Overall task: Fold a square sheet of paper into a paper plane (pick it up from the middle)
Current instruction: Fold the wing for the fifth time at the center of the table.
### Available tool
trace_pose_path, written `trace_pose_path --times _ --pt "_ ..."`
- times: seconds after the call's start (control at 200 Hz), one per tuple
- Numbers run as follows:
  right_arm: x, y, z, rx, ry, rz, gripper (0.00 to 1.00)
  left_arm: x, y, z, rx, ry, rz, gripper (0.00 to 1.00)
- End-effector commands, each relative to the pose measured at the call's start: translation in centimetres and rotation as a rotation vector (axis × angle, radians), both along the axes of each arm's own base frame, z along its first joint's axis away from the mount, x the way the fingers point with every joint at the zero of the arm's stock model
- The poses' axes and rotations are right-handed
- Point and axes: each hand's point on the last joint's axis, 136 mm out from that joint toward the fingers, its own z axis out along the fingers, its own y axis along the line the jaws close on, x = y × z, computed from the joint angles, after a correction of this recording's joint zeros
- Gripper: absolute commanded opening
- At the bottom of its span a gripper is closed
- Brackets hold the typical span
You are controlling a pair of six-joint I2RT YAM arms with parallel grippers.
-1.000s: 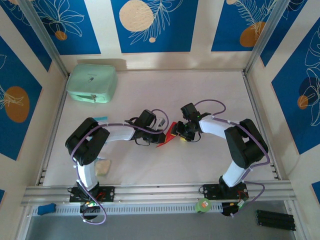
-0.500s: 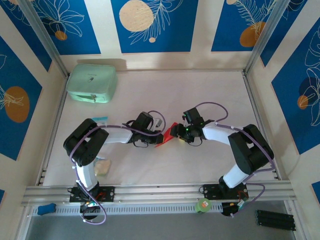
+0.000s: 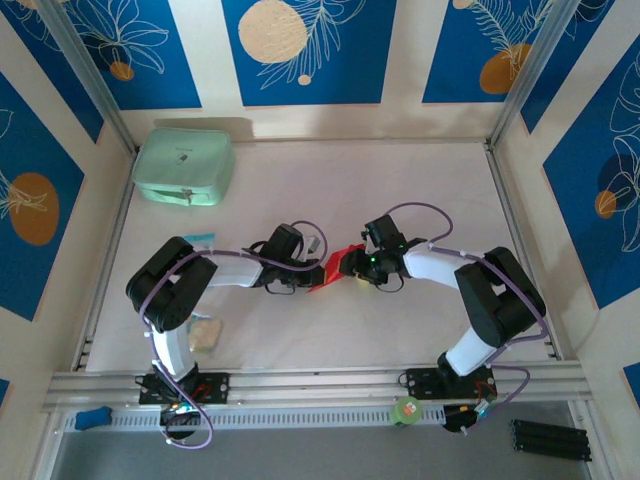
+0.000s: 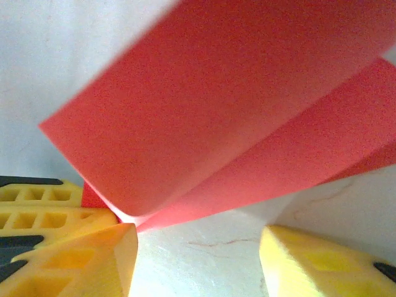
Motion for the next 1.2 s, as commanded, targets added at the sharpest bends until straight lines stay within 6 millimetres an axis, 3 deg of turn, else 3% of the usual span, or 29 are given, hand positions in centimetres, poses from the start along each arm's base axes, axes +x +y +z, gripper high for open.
trace_pose_path --times 0.0,0.475,0.86,1.196 --pt "0.1 0.9 -0.3 -0.003 0.005 0.029 0.60 -0.1 0.1 -0.2 0.000 0.025 -0.014 0.03" --pt "-0.7 -1.8 -3.7 -0.199 0.190 -0.148 0.62 -0.4 -0.1 -0.4 -0.001 0.037 -0.037 0.05" --pt "-1.3 -2.7 -5.0 -0.268 0.227 -0.160 0.44 -0.8 0.2 -0.8 0.009 0.045 -0.047 0.08" --pt "-1.9 -3.2 -6.2 -0.310 0.262 -0.164 0.38 -1.1 0.3 -1.3 0.013 0.053 -0.060 0.10"
